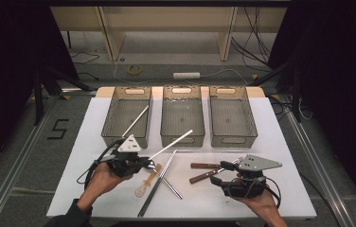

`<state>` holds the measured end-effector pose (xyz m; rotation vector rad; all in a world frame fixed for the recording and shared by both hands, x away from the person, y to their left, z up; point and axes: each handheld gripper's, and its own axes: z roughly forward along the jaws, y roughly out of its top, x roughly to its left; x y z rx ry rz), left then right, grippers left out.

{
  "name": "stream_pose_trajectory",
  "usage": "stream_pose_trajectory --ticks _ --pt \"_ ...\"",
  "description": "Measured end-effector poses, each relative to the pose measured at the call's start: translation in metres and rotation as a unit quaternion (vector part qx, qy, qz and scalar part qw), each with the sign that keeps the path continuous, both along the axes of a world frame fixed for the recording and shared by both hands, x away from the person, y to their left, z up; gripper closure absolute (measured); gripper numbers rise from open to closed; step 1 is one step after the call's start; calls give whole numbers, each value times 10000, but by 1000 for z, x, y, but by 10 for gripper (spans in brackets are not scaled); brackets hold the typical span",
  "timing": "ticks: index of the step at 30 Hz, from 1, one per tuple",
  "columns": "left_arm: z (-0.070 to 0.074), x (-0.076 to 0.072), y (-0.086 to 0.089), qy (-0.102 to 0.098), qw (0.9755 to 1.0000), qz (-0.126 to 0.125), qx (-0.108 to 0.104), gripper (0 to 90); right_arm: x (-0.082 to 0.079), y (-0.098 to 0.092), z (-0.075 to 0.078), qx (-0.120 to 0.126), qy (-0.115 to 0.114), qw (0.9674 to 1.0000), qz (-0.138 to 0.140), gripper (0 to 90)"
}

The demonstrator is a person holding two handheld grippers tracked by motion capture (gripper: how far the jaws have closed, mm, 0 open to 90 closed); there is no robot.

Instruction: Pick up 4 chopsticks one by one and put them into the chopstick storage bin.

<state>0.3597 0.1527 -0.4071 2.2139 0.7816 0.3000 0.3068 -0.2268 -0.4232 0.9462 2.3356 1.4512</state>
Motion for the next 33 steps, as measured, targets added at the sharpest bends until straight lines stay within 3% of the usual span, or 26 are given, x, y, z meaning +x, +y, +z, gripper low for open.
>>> stream_pose_trajectory --ticks 7,12,22,25,30,33 --pt "5 12 21 -57 9986 476 -243 851 -4 -5 -5 74 12 9998 -187 320" --pt "7 22 31 -85 9970 727 -247 851 -6 -5 -9 37 54 9997 -220 313" --pt "12 48 47 -214 9912 1235 -429 851 -10 -5 -10 42 34 9997 -230 306" --pt "12 55 49 -225 9901 1327 -395 851 -10 -5 -11 41 46 9997 -222 306" --pt "12 67 55 -173 9884 1455 -395 851 -12 -4 -11 34 54 9998 -192 306" --pt "12 75 59 -141 9855 1632 -437 851 -12 -4 -11 14 29 9998 -192 309"
